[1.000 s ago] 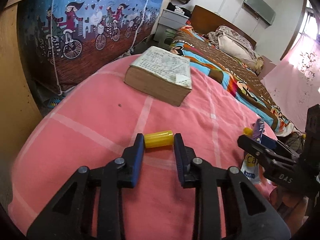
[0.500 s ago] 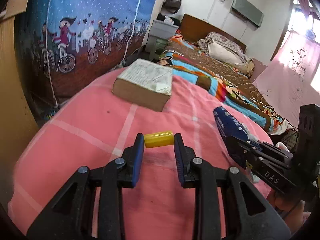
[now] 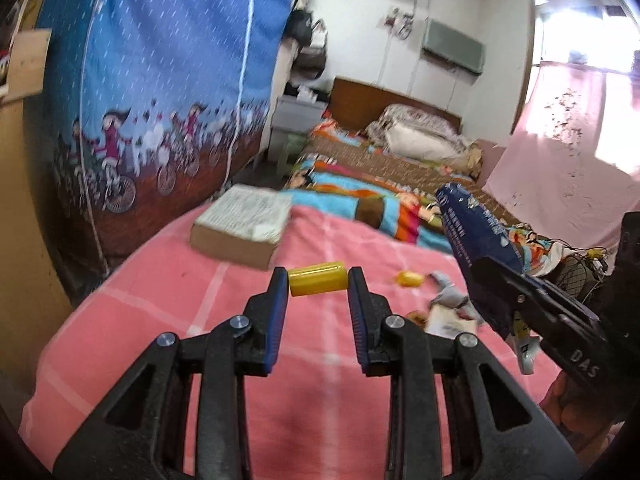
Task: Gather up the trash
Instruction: 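Grasp the yellow cap with the left tool while the right tool grasps the blue wrapper, then carry both items over the orange bucket and open both tools to drop them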
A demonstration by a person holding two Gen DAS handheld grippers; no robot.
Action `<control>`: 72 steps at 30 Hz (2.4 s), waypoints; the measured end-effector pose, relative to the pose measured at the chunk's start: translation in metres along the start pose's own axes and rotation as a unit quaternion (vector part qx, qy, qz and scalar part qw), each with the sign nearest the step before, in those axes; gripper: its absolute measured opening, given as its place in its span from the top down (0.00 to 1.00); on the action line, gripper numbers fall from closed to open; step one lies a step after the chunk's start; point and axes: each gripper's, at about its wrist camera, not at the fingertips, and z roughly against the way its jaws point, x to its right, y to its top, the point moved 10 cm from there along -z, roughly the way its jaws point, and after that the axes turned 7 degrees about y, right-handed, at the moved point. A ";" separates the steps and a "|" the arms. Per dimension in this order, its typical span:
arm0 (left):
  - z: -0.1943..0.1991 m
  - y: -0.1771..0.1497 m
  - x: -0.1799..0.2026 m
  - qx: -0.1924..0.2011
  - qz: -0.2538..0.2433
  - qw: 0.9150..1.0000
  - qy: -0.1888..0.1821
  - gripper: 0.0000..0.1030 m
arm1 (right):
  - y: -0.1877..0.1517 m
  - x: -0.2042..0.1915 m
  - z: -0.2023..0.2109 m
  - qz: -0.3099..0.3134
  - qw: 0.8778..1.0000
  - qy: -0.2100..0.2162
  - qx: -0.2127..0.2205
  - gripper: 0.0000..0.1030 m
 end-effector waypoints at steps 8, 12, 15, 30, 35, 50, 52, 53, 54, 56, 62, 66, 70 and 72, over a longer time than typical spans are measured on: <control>0.033 0.017 0.068 0.084 -0.045 0.995 -0.040 0.83 | 0.024 0.018 0.067 0.027 0.995 -0.045 0.083 0.92; 0.046 0.021 0.108 0.116 -0.064 0.989 -0.065 0.83 | 0.032 0.036 0.102 0.037 0.990 -0.080 0.107 0.92; 0.050 0.023 0.135 0.126 -0.077 0.986 -0.083 0.83 | 0.035 0.051 0.128 0.043 0.986 -0.107 0.122 0.92; 0.066 0.012 0.282 0.142 -0.165 0.957 -0.192 0.83 | 0.036 0.137 0.244 0.037 0.949 -0.258 0.179 0.92; 0.065 -0.005 0.329 0.123 -0.196 0.946 -0.226 0.83 | 0.023 0.172 0.275 -0.001 0.939 -0.298 0.172 0.92; 0.025 -0.073 0.425 -0.021 -0.232 0.930 -0.283 0.83 | -0.048 0.268 0.314 -0.173 0.917 -0.346 0.093 0.92; 0.018 -0.080 0.432 -0.040 -0.230 0.929 -0.286 0.83 | -0.055 0.272 0.316 -0.183 0.915 -0.349 0.086 0.91; 0.014 -0.084 0.436 -0.052 -0.230 0.928 -0.288 0.83 | -0.057 0.273 0.316 -0.187 0.914 -0.350 0.083 0.91; 0.012 -0.088 0.437 -0.059 -0.230 0.928 -0.289 0.83 | -0.059 0.274 0.317 -0.191 0.913 -0.351 0.081 0.91; 0.006 -0.095 0.442 -0.078 -0.230 0.926 -0.291 0.83 | -0.061 0.277 0.319 -0.196 0.912 -0.353 0.077 0.91; -0.012 -0.116 0.452 -0.132 -0.227 0.921 -0.287 0.83 | -0.069 0.288 0.323 -0.213 0.905 -0.362 0.062 0.91; -0.022 -0.123 0.454 -0.159 -0.218 0.921 -0.282 0.82 | -0.075 0.293 0.324 -0.219 0.902 -0.368 0.049 0.91; -0.028 -0.125 0.453 -0.171 -0.209 0.922 -0.278 0.82 | -0.076 0.293 0.323 -0.222 0.900 -0.373 0.042 0.91; -0.030 -0.126 0.451 -0.175 -0.207 0.923 -0.274 0.80 | -0.078 0.294 0.323 -0.223 0.898 -0.376 0.039 0.91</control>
